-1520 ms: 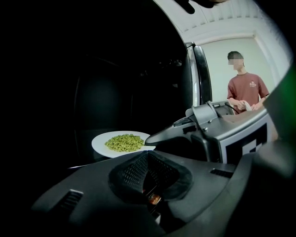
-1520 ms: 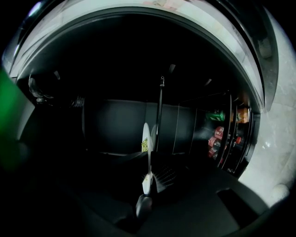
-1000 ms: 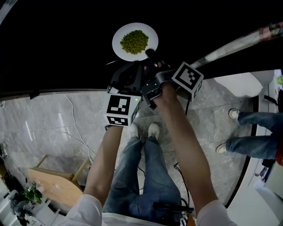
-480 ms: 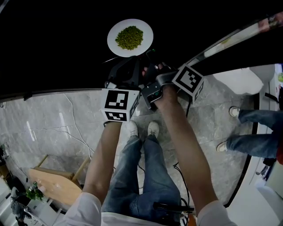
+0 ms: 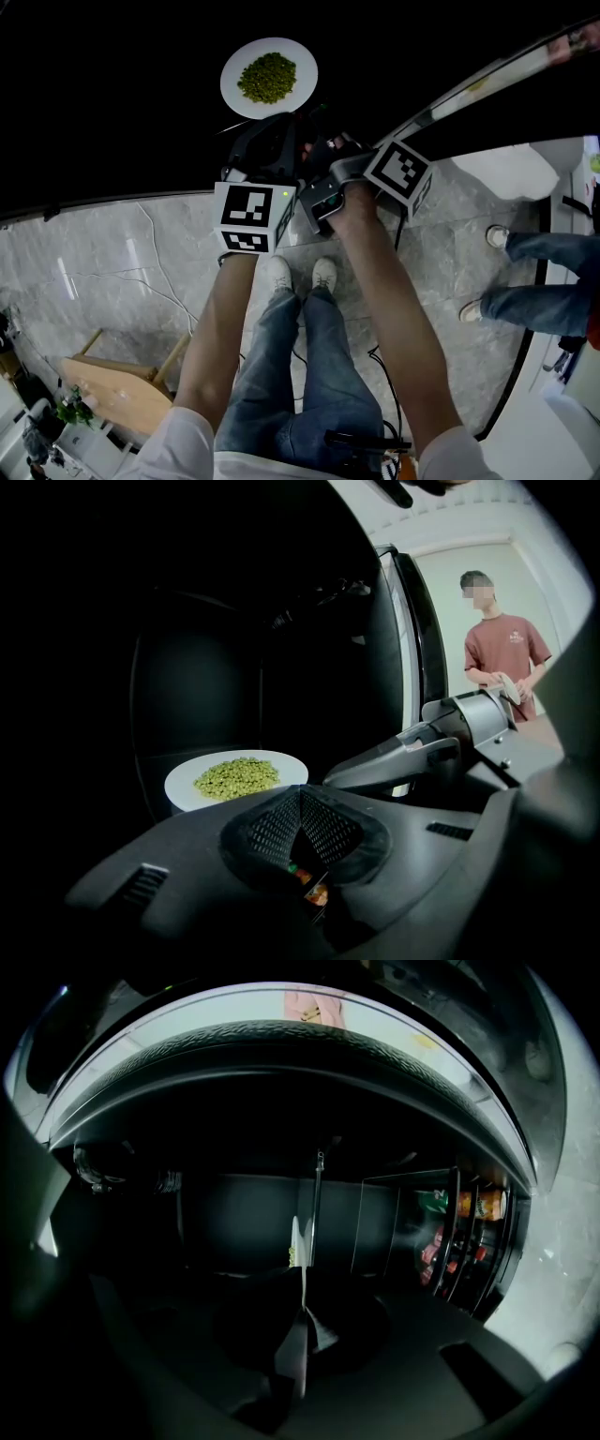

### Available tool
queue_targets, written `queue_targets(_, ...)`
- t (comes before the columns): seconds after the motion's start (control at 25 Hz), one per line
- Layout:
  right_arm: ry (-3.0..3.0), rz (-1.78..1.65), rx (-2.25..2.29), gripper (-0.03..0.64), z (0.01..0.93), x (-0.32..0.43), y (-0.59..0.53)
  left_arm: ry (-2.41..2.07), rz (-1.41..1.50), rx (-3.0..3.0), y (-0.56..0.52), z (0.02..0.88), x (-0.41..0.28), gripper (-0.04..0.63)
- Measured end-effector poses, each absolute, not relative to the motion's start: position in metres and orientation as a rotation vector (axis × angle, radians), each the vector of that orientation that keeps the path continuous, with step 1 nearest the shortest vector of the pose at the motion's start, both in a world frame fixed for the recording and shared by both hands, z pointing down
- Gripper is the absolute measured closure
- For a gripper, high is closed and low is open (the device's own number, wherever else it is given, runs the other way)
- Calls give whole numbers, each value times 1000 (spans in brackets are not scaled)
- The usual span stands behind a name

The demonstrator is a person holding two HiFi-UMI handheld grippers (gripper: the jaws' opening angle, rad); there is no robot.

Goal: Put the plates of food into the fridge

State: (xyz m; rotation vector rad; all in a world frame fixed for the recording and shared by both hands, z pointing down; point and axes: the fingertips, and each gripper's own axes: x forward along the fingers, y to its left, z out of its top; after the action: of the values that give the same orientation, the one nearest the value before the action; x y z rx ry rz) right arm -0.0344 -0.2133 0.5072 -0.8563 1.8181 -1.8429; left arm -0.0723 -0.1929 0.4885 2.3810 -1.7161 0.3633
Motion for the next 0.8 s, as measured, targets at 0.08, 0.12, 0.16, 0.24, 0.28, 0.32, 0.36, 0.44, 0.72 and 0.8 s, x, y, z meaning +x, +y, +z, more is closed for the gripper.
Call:
queue_targets(0.08,1826,-1843,-862,598,507,-34,-213,-1719,355,2380,-194,488,-73,589)
queue_targets(0.12,1828,-1842,-861,598,507,-35,-213,-1721,348,2379,-195,488,-73,589)
queue_targets(0.16,1828,-1841,-858,598,507,-35,-213,-1720,337,2374,-196,487,-74,589)
queue_targets(0.24,1829,-1840,-856,598,507,-35,-213,-1710,298,2346,-197,487,-76,589)
queue_targets(0.28,1831,-1838,-856,598,507,-35,-213,-1705,273,2327,-198,487,-78,589)
queue_targets(0.32,1834,-1836,-857,598,507,-35,-214,-1703,250,2311,-200,486,-79,589)
queue_targets(0.36,1835,-1835,-858,598,507,-33,-215,-1702,234,2299,-202,485,-80,589)
queue_targets(0.44,1836,-1833,-860,598,507,-29,-218,-1705,220,2285,-208,485,-79,589)
queue_targets(0.72,1858,-1812,-862,598,506,-23,-222,-1708,206,2265,-214,490,-77,589)
queue_targets(0.8,1866,-1802,-861,598,506,-24,-221,-1703,209,2258,-213,492,-77,589)
